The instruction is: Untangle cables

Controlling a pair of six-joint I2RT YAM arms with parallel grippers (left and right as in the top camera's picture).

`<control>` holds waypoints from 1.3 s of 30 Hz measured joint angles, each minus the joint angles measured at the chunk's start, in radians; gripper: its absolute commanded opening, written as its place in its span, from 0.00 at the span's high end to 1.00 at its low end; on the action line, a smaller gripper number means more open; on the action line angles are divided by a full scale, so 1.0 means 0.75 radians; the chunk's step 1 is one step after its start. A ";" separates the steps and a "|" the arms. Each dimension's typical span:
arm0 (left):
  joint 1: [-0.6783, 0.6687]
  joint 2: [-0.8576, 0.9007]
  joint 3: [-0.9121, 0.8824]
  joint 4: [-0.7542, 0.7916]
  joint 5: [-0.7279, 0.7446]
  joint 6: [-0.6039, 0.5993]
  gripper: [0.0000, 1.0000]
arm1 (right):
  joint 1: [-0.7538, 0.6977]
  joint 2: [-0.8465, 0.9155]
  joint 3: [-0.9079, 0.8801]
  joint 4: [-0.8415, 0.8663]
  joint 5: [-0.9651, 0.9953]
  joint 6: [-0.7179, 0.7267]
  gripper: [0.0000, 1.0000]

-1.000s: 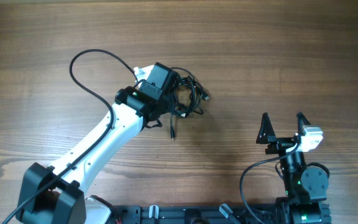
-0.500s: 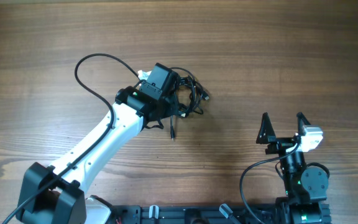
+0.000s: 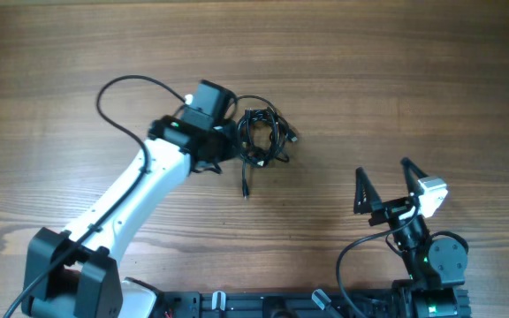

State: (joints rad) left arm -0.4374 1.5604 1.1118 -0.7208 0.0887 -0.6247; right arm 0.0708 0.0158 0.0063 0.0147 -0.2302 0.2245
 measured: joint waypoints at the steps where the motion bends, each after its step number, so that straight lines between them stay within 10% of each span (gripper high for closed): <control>1: 0.049 0.000 0.000 0.005 0.019 0.015 0.96 | 0.000 0.000 0.005 -0.024 -0.029 0.009 0.00; 11: 0.211 0.039 0.000 0.093 0.096 0.030 0.95 | -0.001 0.438 0.709 -0.611 -0.184 -0.009 0.00; 16: 0.186 0.154 0.000 0.209 0.156 0.047 0.37 | 0.000 0.849 1.101 -0.937 -0.250 -0.080 0.00; 19: 0.163 0.229 0.000 0.306 0.170 0.047 0.35 | -0.001 1.079 1.246 -0.955 -0.359 -0.077 0.00; 31: 0.008 0.419 -0.001 0.472 0.087 0.049 0.50 | 0.017 1.421 1.262 -0.918 -0.730 -0.063 0.00; 34: 0.002 0.429 -0.001 0.475 0.051 0.049 0.69 | 0.055 1.440 1.262 -0.906 -0.749 -0.064 0.01; 39: 0.004 0.430 0.000 0.452 0.007 0.045 0.92 | 0.110 1.509 1.261 -0.904 -0.792 -0.096 0.28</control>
State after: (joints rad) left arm -0.4343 1.8832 1.1118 -0.3820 0.0940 -0.5911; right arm 0.1532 1.1473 0.9524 -0.6636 -0.8246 0.1528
